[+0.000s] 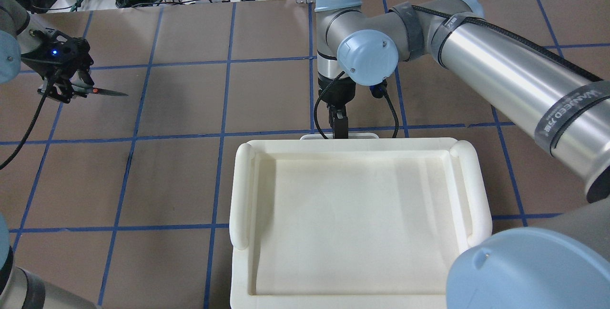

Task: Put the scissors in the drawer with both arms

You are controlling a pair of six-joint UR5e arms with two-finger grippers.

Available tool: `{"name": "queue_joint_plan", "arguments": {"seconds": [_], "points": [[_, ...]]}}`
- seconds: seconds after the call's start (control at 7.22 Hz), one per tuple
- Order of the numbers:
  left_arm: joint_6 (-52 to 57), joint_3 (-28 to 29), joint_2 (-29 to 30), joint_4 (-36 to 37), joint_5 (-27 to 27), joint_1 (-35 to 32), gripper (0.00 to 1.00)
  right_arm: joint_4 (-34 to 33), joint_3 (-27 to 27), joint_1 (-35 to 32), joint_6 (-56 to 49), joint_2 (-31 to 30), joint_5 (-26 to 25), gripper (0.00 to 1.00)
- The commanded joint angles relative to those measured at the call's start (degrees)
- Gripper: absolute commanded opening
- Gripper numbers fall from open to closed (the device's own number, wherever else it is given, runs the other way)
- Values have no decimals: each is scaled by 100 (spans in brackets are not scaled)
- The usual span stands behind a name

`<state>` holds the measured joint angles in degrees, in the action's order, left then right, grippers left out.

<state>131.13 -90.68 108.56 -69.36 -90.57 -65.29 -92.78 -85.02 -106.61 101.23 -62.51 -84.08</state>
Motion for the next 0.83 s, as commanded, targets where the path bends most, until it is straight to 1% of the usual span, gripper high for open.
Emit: {"name": "queue_joint_plan", "arguments": {"seconds": [0.0,0.14,0.28,0.42,0.55,0.69], "points": [[-104,200,-421,-821,91,-386,0,-423,21,0,-488,-15,-91,100],[-392,200,-684,-964,240,-614,0,-460,90,0,-646,2,-187,100],[-569,200,-835,-1304,267,-921,0,-452,248,0,-735,28,-310,100],[-1206,200,-941,-1386,267,-1220,0,-461,293,9,-910,46,-320,100],[-1378,200,-1029,-1404,250,-1484,0,-504,311,18,-1034,55,-320,100],[-1388,183,-1038,-1483,267,-1539,0,-548,319,44,-1165,55,-320,100]]}}
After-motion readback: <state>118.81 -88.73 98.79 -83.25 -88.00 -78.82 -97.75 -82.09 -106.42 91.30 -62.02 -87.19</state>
